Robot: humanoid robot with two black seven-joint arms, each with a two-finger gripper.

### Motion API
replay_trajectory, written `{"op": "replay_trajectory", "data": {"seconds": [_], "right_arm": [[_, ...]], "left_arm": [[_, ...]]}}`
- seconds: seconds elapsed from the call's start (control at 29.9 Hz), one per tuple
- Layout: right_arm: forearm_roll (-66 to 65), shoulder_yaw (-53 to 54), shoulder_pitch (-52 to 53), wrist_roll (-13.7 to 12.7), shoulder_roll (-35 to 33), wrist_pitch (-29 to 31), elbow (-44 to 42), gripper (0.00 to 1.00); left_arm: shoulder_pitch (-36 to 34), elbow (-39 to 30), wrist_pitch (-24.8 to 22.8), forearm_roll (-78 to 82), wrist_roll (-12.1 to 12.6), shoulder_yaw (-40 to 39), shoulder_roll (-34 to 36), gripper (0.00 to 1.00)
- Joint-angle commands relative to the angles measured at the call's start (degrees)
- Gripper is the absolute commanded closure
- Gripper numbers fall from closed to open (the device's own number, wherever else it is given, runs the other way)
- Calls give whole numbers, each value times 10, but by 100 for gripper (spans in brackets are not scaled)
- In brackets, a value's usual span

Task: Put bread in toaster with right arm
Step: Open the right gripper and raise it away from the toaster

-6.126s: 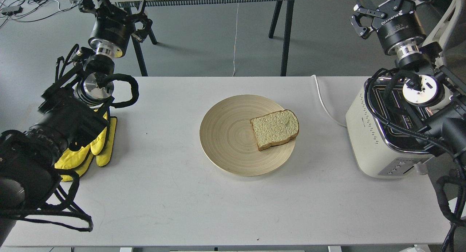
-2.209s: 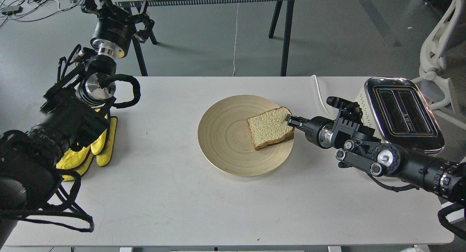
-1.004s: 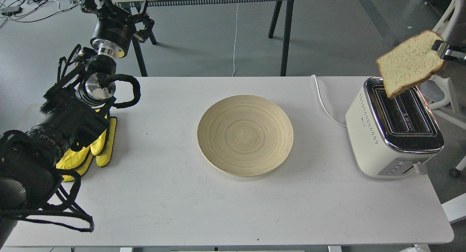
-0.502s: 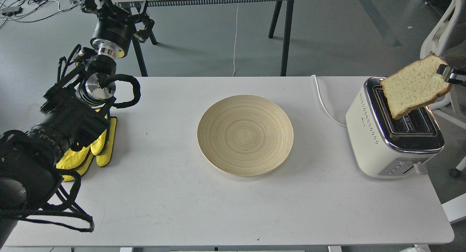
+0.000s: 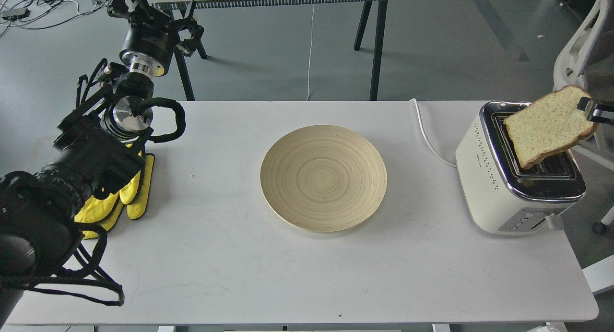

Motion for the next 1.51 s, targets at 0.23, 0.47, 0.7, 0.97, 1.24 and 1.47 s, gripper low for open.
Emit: {"op": "replay_trajectory", "data": {"seconds": [0.23,0.47,0.7,0.97,1.24,1.47], "right_arm": [[3,2,-20,0,18,-10,0,69],[10,37,-20,8,42,-19,-1,2],[180,147,-19,18,110,-39,-10,2],[449,254,-20,74,266,-29,-134,0],[603,325,-28,180,422,71,-321,0],[682,412,-71,173,503,159,-431,0]], "left_arm": [[0,0,0,0,0,0,0,0],[0,0,0,0,0,0,0,0],[0,0,0,0,0,0,0,0],[0,0,0,0,0,0,0,0],[0,-1,0,0,1,0,-2,0],[0,-1,0,0,1,0,0,0]]}}
